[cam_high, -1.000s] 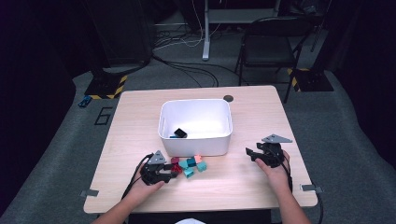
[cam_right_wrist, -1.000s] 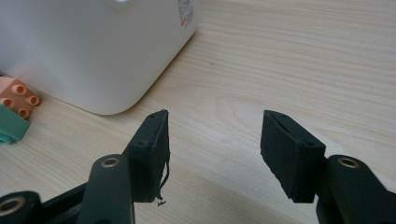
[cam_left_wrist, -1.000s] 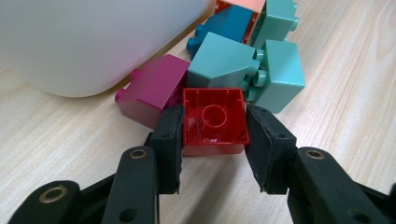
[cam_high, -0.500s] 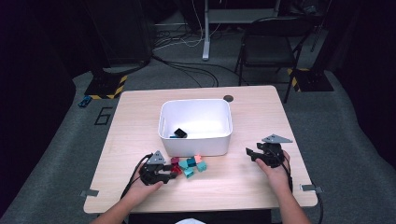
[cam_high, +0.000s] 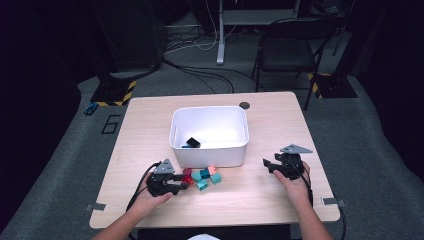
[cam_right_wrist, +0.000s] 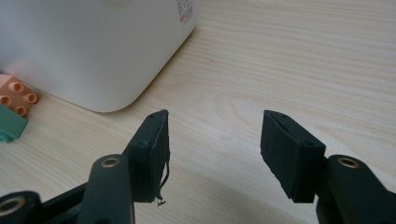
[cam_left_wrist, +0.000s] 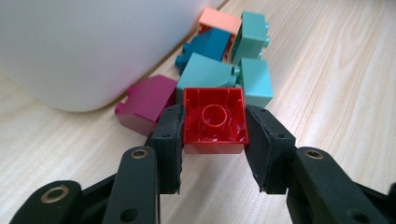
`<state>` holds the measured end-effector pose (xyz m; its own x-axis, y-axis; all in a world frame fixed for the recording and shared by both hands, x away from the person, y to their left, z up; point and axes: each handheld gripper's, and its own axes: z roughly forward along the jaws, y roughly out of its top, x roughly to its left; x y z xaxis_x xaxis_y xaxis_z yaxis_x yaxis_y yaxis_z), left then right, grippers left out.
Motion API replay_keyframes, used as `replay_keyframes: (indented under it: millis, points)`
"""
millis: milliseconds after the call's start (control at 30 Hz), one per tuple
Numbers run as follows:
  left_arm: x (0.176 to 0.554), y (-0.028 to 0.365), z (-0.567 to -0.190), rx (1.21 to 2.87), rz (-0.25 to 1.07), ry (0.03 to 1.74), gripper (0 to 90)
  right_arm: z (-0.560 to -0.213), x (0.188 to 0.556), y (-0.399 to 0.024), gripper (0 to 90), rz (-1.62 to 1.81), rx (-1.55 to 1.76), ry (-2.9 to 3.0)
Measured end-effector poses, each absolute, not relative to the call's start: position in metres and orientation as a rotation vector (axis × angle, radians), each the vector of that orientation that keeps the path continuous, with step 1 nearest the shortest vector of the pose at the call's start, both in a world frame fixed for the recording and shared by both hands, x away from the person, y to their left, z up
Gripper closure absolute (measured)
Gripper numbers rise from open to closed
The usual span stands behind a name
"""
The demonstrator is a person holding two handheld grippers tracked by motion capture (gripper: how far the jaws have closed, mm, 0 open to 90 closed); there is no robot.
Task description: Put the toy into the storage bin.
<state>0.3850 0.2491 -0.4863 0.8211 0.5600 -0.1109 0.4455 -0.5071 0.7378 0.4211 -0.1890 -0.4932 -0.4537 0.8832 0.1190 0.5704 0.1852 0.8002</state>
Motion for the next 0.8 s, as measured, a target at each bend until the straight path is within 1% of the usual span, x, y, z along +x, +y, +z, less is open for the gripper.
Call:
replay_keyframes:
  millis: [367, 500, 800]
  points:
    - [0.382, 0.257, -0.443, 2.161, 0.201, 0.683, 58.8, -0.493, 0.421, -0.19, 41.8, 1.159, 1.363, 2.095]
    - [0.382, 0.261, -0.429, 2.15, 0.224, 0.682, 58.8, -0.493, 0.421, -0.19, 41.8, 1.159, 1.366, 2.096]
    - [0.387, 0.276, -0.399, 2.098, 0.22, 0.699, 58.8, -0.494, 0.421, -0.189, 41.8, 1.153, 1.367, 2.106]
